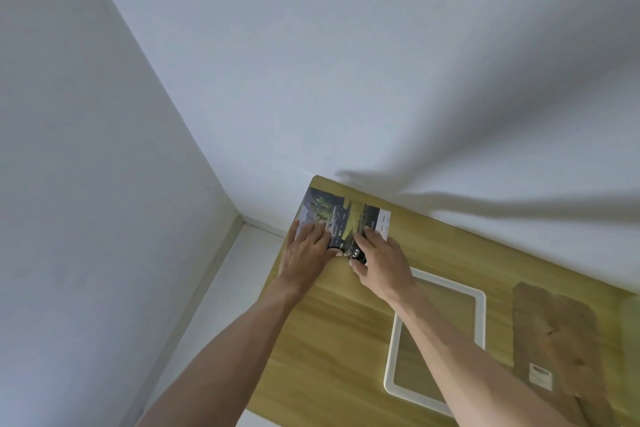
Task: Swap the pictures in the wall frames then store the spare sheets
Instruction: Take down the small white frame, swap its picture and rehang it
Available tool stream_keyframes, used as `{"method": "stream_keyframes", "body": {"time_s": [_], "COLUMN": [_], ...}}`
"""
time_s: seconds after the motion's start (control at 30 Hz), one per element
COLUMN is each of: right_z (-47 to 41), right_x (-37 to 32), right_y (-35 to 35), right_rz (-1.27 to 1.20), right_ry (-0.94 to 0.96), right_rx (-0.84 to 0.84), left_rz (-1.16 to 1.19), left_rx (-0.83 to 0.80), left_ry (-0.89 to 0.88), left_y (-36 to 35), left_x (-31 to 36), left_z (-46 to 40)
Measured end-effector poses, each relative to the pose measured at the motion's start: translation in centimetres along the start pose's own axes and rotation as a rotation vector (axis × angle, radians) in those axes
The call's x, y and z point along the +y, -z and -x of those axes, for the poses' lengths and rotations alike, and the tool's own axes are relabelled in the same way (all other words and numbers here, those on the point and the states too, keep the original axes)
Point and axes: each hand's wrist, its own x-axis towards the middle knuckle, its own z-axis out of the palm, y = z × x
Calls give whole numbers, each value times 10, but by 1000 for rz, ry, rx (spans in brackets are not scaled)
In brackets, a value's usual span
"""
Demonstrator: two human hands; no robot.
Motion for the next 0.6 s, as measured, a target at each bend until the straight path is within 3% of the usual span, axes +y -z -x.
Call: {"method": "stream_keyframes", "body": {"time_s": [0.27,0.5,0.6], "right_z": [14,39,59], "right_x": [0,10,18], "right_y": [19,41,57], "right_rz": [47,28,-25], "right_ry": [266,318,258], "right_rx": [452,550,562], "left_rz": [14,163,222], "left_rx": [67,16,36], "left_ry": [-39,14,-5], "left_y": [34,79,100], "left_x": [9,34,49], "left_z": [-7,-6,-3]}}
